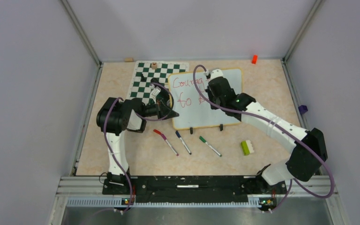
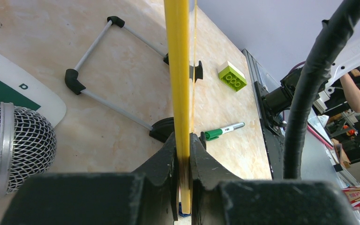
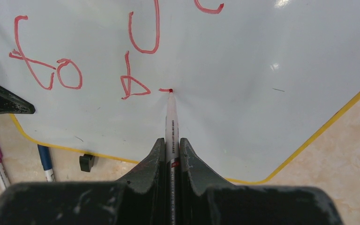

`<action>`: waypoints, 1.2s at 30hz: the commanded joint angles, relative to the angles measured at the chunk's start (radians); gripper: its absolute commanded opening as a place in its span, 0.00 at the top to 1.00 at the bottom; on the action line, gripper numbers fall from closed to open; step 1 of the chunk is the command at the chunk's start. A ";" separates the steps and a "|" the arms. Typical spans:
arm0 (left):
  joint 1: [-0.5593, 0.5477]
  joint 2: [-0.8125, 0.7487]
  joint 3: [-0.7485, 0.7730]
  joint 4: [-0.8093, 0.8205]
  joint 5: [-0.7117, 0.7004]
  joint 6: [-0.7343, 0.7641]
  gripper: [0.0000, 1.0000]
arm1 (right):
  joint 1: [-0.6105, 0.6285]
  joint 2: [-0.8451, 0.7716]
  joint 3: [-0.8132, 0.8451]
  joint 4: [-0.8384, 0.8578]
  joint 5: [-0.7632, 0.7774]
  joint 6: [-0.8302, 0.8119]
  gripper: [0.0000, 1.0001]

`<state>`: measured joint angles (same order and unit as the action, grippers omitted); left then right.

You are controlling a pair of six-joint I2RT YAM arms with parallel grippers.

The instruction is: Write a sentence on the whiteboard

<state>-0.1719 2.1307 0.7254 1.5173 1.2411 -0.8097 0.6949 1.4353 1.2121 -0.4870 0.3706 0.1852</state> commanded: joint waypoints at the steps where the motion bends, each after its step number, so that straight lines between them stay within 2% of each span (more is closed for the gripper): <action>1: 0.003 -0.022 -0.001 0.101 0.023 0.056 1.00 | -0.032 0.034 0.059 0.019 0.016 -0.009 1.00; 36: 0.003 -0.025 -0.002 0.101 0.021 0.056 1.00 | -0.032 0.032 0.082 0.011 0.019 -0.012 1.00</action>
<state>-0.1719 2.1307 0.7254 1.5146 1.2404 -0.8101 0.6888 1.4616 1.2530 -0.5133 0.3584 0.1829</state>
